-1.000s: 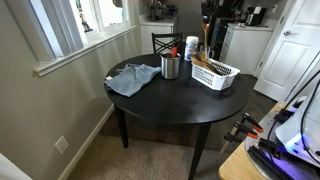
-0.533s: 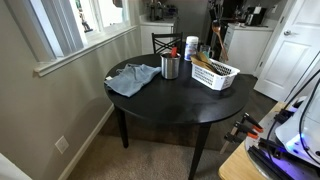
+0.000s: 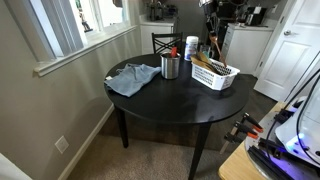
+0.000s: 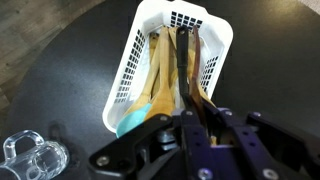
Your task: Remove the brown spoon from the silver tin and put it inside the white basket
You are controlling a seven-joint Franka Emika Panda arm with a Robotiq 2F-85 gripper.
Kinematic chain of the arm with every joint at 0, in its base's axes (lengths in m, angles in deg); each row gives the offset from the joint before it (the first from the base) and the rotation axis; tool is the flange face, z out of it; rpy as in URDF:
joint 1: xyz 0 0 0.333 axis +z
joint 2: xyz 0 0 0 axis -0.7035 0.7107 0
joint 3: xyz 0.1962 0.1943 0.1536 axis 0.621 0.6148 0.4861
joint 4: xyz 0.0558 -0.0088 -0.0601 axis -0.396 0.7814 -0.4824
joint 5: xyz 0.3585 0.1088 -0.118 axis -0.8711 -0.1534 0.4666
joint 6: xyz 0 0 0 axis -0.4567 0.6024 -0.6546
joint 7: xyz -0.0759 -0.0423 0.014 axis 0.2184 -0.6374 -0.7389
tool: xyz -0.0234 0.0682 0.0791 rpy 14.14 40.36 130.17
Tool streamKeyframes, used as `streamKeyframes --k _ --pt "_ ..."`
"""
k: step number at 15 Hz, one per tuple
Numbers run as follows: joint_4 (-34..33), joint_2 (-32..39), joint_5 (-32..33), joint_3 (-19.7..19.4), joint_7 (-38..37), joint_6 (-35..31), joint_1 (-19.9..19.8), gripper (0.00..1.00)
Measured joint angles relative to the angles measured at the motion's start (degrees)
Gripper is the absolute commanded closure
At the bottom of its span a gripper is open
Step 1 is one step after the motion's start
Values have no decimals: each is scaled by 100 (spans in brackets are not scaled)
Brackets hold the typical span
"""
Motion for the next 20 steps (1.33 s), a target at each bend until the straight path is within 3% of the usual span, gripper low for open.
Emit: streamKeyframes --k 9,10,12,20 --pt "268 353 0 8 159 -536 -112 93" --pt "293 374 0 8 183 -536 -120 68" --pt "326 419 0 8 203 -534 -137 61" --pt "338 476 0 11 203 -536 -148 9"
